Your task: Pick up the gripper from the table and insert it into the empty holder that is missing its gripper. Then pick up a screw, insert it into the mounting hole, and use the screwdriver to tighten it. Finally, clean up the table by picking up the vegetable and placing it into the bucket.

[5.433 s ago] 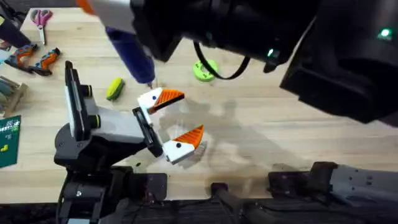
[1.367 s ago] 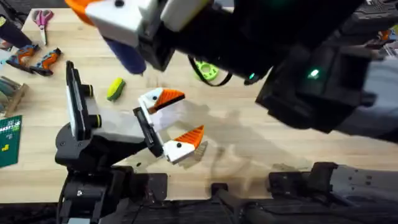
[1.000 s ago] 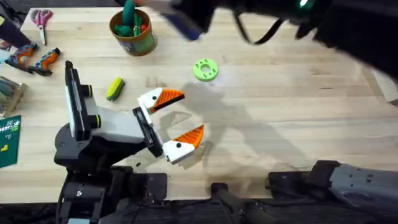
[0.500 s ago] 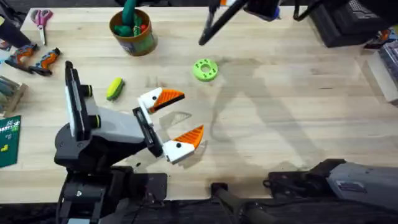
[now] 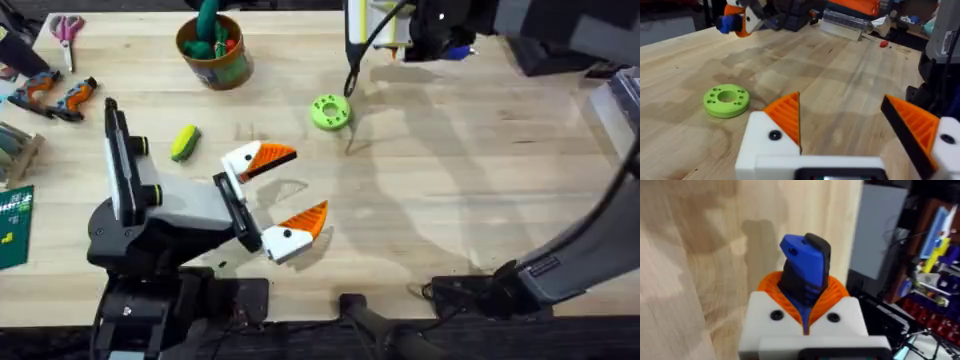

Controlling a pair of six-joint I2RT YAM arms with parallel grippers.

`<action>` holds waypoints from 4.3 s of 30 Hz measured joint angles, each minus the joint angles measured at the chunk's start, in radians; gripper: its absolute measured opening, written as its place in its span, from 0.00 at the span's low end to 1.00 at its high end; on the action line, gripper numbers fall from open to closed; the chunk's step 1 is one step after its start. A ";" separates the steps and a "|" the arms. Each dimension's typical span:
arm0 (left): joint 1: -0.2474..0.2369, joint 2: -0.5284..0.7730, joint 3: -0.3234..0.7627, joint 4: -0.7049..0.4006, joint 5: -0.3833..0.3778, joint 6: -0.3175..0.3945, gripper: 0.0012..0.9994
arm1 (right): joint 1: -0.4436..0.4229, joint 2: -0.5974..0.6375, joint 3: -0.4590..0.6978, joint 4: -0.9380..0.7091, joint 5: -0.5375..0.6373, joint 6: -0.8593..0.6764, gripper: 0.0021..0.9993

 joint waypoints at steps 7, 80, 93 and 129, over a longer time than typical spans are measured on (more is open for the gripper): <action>0.000 0.000 0.000 0.000 0.000 0.000 0.99 | -0.026 0.091 0.000 0.015 0.012 -0.030 0.02; 0.000 0.000 0.000 0.000 0.000 0.000 0.99 | 0.032 -0.592 0.022 -0.470 -0.034 1.138 0.99; 0.000 0.000 0.000 0.000 0.000 0.000 0.99 | 0.018 -0.776 0.022 -0.607 -0.036 1.415 0.99; 0.000 0.300 0.713 -0.718 -0.806 0.113 0.99 | -0.034 -0.826 0.022 -0.664 -0.037 1.523 0.99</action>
